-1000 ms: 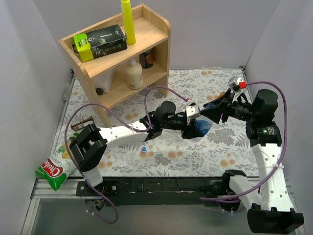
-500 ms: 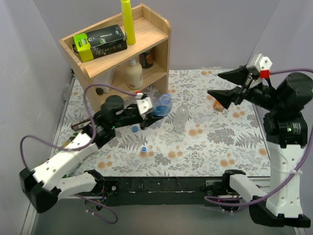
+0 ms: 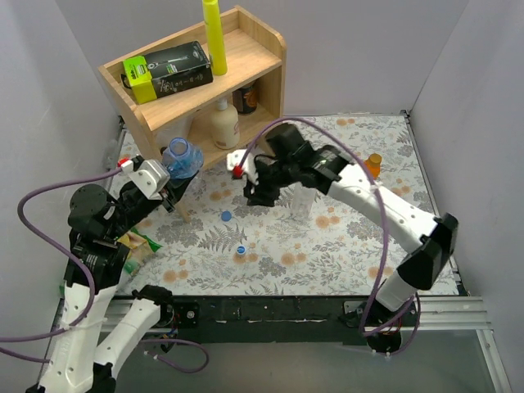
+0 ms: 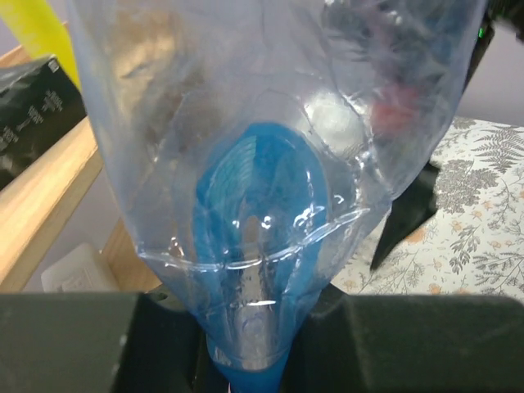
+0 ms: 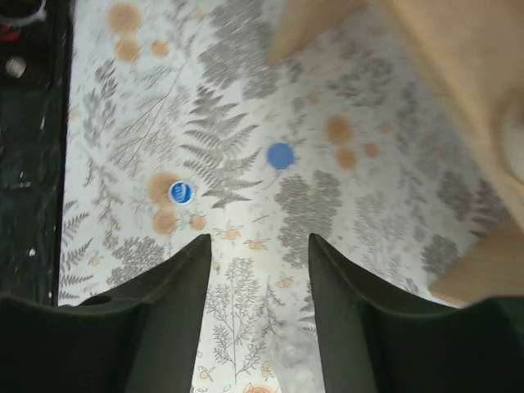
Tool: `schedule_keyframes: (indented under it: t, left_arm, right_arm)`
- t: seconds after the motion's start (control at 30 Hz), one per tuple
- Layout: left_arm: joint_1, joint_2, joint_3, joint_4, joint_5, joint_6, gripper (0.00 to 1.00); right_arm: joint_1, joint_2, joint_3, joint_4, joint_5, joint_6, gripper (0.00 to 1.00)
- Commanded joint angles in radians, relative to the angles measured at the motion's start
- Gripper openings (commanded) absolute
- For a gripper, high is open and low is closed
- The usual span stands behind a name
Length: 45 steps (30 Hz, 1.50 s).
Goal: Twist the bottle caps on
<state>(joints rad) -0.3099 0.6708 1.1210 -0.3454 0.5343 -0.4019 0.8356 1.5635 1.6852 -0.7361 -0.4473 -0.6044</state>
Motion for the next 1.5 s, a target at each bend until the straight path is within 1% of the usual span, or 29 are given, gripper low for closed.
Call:
schedule_keyframes:
  t: [0.0,0.07,0.1,0.13,0.2,0.27,0.3,0.33,0.4,0.47,0.63,0.83,1.0,1.2,1.47]
  left_arm:
    - [0.113,-0.056,-0.01,-0.046,0.073,-0.058,0.11]
    - [0.153,-0.085,-0.029,-0.034,0.075,-0.101,0.14]
    - [0.196,-0.095,-0.035,-0.029,0.09,-0.11,0.14]
    - [0.216,-0.103,-0.043,-0.02,0.102,-0.126,0.14]
    - [0.271,-0.115,-0.056,-0.017,0.13,-0.152,0.14]
    - [0.308,-0.125,-0.063,-0.004,0.144,-0.193,0.14]
    - [0.345,-0.126,-0.069,-0.004,0.16,-0.204,0.14]
    - [0.356,-0.129,-0.072,0.0,0.168,-0.216,0.14]
    - [0.384,-0.137,-0.082,-0.003,0.176,-0.238,0.14]
    - [0.405,-0.142,-0.087,-0.009,0.178,-0.253,0.15]
    - [0.433,-0.148,-0.095,-0.027,0.184,-0.268,0.16]
    - [0.443,-0.148,-0.119,-0.023,0.185,-0.281,0.17]
    - [0.443,-0.143,-0.132,-0.01,0.196,-0.287,0.18]
    - [0.443,-0.142,-0.151,0.005,0.205,-0.298,0.19]
    - [0.442,-0.14,-0.162,0.011,0.211,-0.302,0.2]
  right_arm:
    - [0.072,0.108,0.005,-0.02,0.088,-0.095,0.54]
    - [0.077,0.197,0.013,0.004,0.094,-0.077,0.55]
    - [0.08,0.223,0.014,0.016,0.091,-0.08,0.56]
    - [0.08,0.262,0.007,0.071,0.096,-0.089,0.58]
    - [0.088,0.299,-0.01,0.127,0.114,-0.098,0.63]
    - [0.089,0.38,0.013,0.159,0.128,-0.098,0.67]
    - [0.089,0.409,0.051,0.162,0.134,-0.095,0.68]
    - [0.089,0.473,0.079,0.162,0.136,-0.086,0.68]
    - [0.089,0.55,0.135,0.165,0.127,-0.058,0.69]
    - [0.089,0.584,0.156,0.179,0.105,-0.035,0.69]
    - [0.099,0.67,0.202,0.195,0.114,-0.029,0.7]
    - [0.1,0.704,0.188,0.231,0.113,-0.028,0.66]
    - [0.1,0.728,0.199,0.238,0.108,-0.011,0.61]
    - [0.102,0.753,0.208,0.247,0.113,-0.003,0.57]
    - [0.102,0.774,0.231,0.225,0.111,-0.001,0.49]
